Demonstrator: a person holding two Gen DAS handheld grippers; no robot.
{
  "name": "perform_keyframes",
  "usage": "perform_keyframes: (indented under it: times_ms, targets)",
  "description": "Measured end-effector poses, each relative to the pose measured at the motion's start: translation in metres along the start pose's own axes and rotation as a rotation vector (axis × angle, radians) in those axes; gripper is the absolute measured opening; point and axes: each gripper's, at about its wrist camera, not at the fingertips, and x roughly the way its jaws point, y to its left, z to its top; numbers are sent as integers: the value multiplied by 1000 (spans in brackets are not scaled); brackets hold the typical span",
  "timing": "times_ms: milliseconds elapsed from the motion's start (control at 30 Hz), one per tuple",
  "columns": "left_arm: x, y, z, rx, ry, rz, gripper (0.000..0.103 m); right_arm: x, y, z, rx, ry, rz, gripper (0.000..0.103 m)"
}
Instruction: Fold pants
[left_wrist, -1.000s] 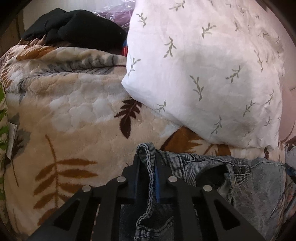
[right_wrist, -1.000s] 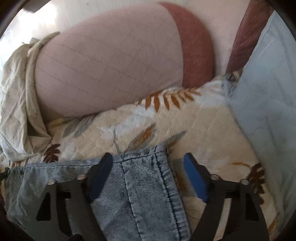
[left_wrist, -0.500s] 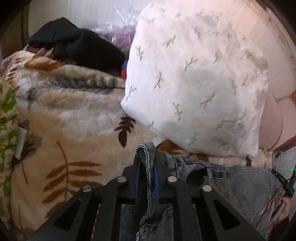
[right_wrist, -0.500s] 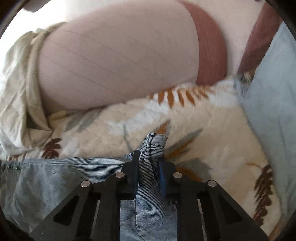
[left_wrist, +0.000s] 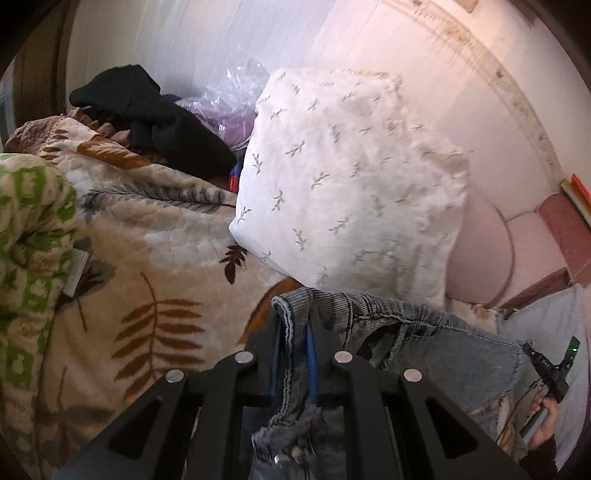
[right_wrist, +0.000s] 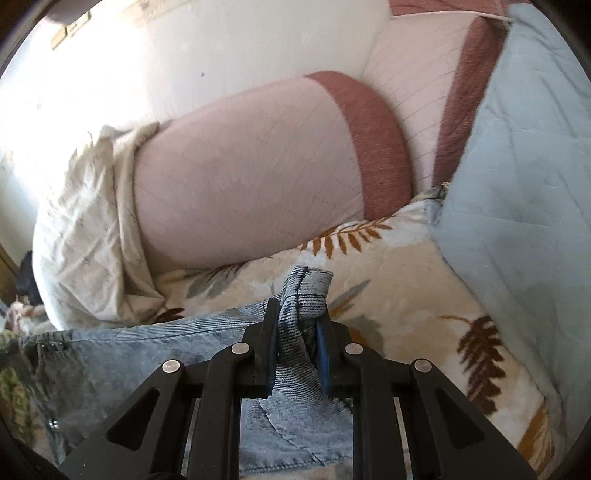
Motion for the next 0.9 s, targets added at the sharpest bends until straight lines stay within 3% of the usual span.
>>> perform_keyframes:
  times_ms: [200, 500, 667, 800, 900]
  targets:
    - [-48, -1, -33, 31, -17, -51, 13, -38, -22, -20, 33, 1, 31, 16]
    - [-108, 25, -116, 32, -12, -102, 13, -106, -67, -97, 94, 19, 93, 16]
    - [-111, 52, -177, 4, 49, -109, 13, -121, -89, -143, 126, 69, 116, 16]
    - [-95, 76, -220, -23, 130, -77, 13, -123, -102, -185, 117, 163, 125, 16]
    - [-85, 90, -241, -48, 181, -55, 14, -123, -105, -209, 85, 232, 114, 25]
